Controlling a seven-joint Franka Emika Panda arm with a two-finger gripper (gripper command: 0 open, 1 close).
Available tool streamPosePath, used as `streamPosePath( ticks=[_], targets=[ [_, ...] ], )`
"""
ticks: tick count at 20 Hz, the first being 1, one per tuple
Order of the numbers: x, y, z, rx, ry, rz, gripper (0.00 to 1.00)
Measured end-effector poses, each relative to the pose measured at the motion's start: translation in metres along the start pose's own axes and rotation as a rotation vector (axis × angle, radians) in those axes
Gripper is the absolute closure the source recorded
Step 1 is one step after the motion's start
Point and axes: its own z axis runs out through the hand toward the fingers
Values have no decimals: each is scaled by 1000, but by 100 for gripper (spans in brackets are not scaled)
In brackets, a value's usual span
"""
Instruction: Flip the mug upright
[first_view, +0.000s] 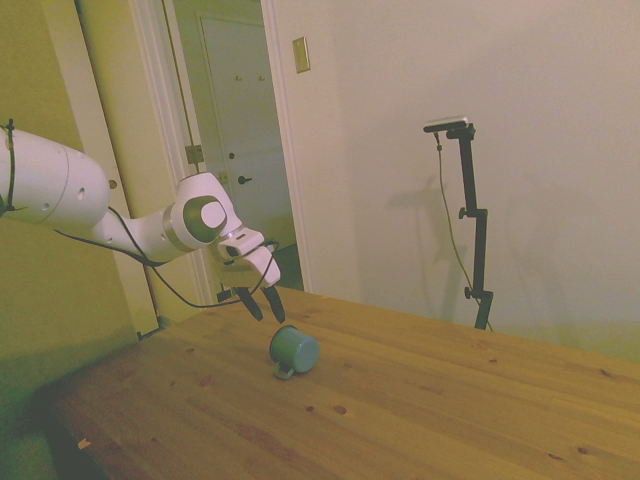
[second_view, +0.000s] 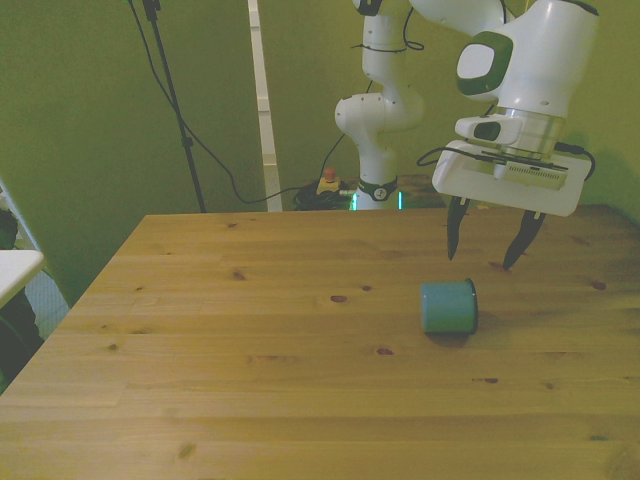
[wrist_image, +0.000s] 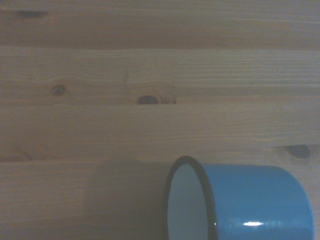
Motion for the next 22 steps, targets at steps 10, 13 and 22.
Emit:
streamPosePath(
  ticks=[10, 13, 22],
  targets=[
    [-32, -36, 16, -165, 125, 10, 0],
    [-38, -41, 21, -219, 161, 17, 0],
    [-32, -55, 46, -329, 272, 9, 0]
  ],
)
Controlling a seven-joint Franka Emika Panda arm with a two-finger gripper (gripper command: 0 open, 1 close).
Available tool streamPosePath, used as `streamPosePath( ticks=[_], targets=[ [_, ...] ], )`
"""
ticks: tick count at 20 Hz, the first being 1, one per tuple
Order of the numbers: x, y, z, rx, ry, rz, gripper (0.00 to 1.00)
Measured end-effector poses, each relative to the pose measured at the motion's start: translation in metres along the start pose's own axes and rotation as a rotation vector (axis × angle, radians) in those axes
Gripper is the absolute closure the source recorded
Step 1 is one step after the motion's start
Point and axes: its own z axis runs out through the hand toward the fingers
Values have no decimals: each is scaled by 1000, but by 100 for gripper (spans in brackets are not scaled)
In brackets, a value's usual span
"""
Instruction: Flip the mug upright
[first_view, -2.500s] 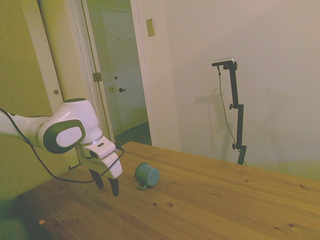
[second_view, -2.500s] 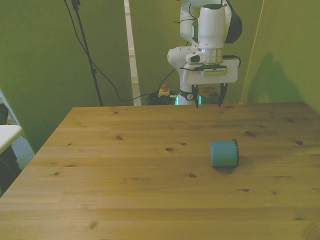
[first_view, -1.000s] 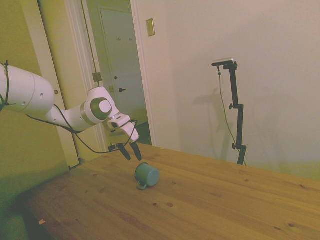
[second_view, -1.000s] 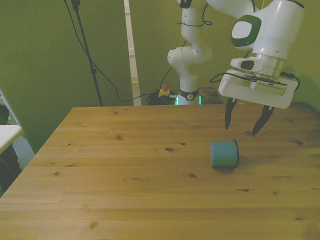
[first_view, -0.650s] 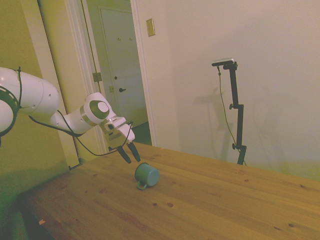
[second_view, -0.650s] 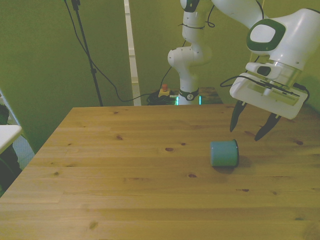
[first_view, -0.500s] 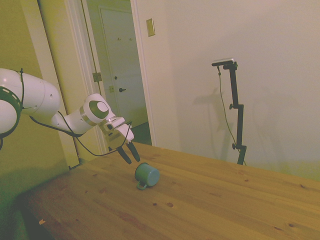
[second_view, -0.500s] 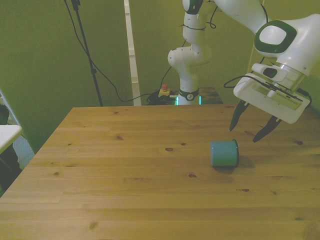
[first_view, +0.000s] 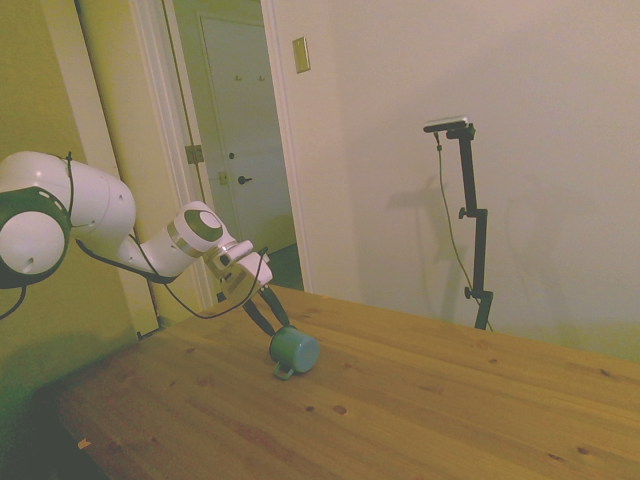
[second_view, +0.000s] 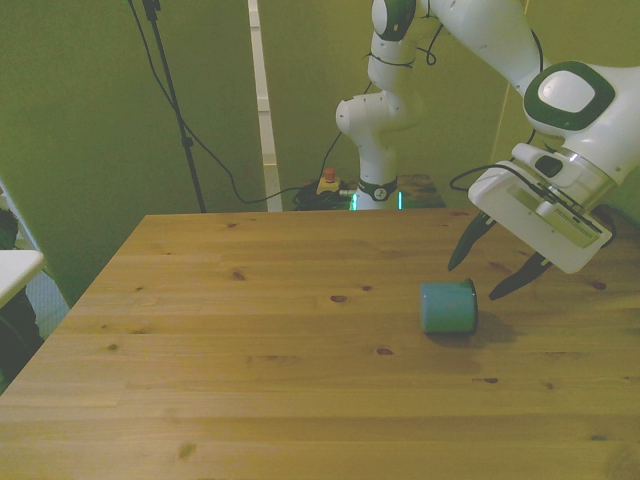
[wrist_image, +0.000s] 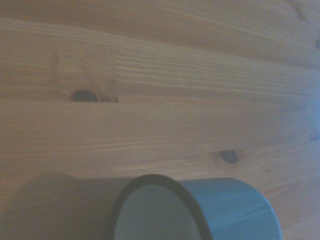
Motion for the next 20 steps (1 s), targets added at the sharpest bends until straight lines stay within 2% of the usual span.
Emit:
streamPosePath(
  ticks=[7, 12, 20],
  targets=[
    [-5, -6, 8, -98, 81, 9, 0],
    [-5, -11, 20, -133, 122, 27, 0],
    [-4, -10, 26, -165, 126, 31, 0]
  ],
)
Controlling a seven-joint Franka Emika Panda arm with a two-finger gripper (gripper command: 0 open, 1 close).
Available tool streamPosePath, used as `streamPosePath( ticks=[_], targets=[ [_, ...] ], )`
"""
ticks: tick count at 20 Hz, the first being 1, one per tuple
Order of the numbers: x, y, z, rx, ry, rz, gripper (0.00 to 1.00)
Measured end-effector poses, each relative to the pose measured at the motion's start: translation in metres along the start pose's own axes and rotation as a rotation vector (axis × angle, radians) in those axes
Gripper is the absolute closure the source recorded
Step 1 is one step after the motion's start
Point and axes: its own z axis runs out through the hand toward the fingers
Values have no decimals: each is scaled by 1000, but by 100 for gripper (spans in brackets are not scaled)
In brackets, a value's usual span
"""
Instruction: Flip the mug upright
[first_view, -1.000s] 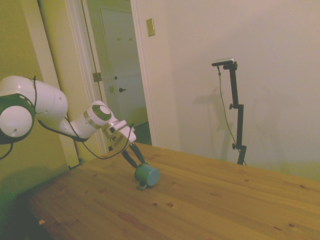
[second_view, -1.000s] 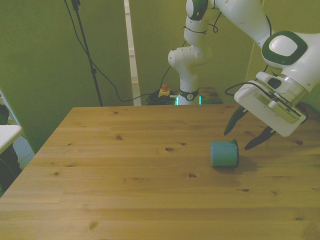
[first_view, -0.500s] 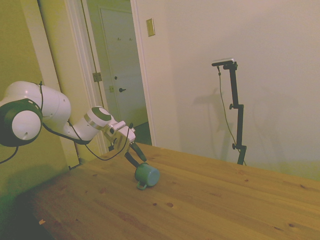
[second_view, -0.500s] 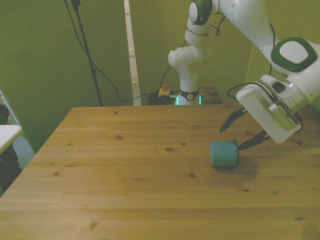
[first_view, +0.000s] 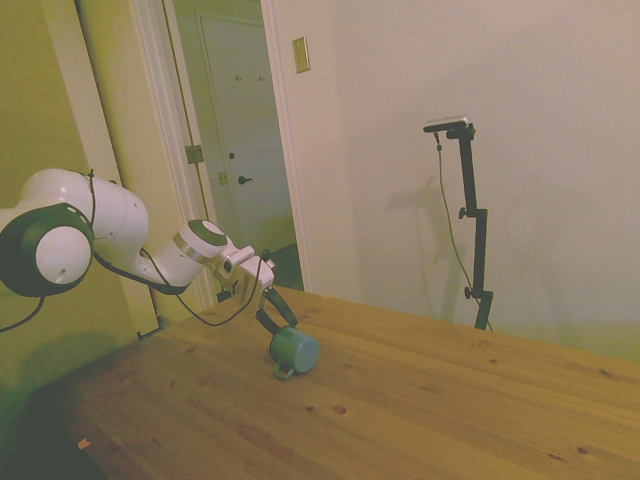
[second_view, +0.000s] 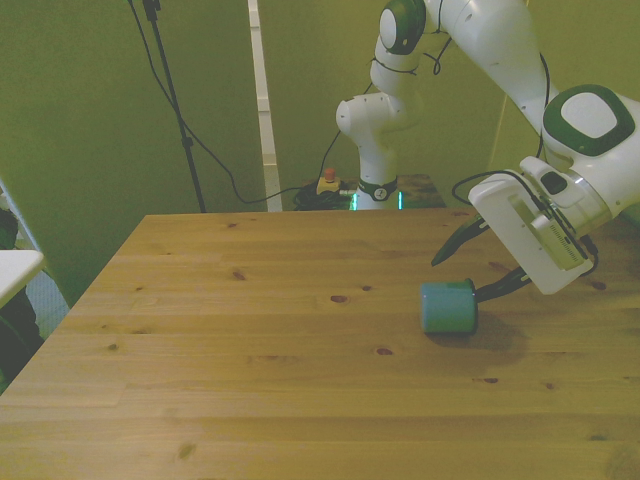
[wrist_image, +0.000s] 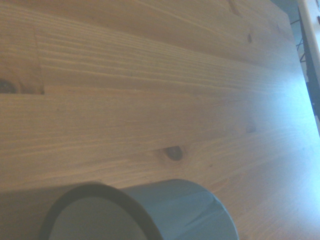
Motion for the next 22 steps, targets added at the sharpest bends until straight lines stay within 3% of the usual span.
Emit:
streamPosePath(
  ticks=[5, 6, 22],
  targets=[
    [4, 2, 7, -22, 13, 5, 0],
    [5, 2, 8, -23, 17, 5, 100],
    [8, 3, 14, -34, 21, 9, 100]
  ],
)
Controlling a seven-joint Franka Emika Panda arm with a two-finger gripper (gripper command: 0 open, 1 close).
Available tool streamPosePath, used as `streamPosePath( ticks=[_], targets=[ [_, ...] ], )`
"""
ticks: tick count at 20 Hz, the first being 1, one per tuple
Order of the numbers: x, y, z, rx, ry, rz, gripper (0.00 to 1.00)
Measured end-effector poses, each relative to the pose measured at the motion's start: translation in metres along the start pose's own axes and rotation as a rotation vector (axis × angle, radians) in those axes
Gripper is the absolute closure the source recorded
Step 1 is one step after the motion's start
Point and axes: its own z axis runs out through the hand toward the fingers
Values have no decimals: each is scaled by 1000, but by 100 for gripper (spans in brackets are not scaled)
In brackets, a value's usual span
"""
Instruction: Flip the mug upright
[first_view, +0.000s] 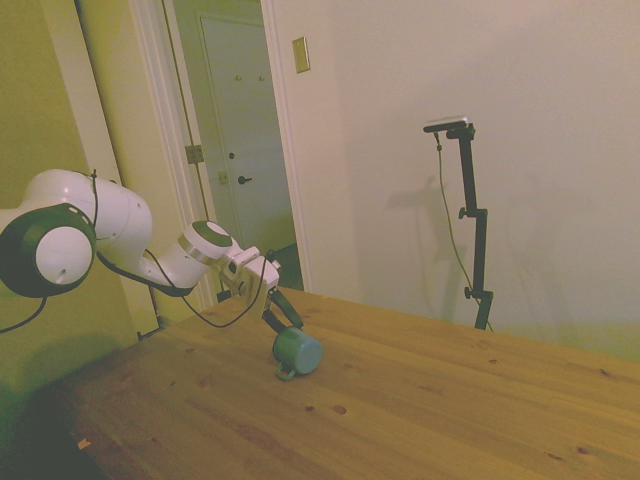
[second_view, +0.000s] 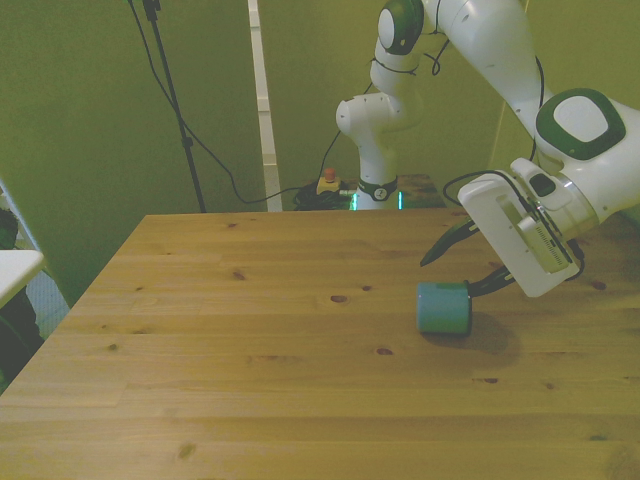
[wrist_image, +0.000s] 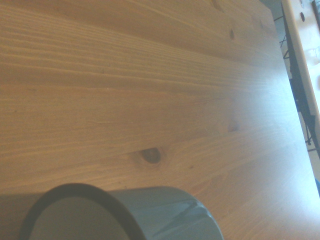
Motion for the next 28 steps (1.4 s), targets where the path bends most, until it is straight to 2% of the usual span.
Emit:
streamPosePath(
  ticks=[11, 22, 25, 28],
  targets=[
    [-4, -4, 22, -33, -10, -8, 100],
    [14, 5, 22, -35, -12, 22, 100],
    [20, 11, 11, 9, -15, 44, 100],
    [44, 32, -17, 98, -18, 103, 100]
  ],
)
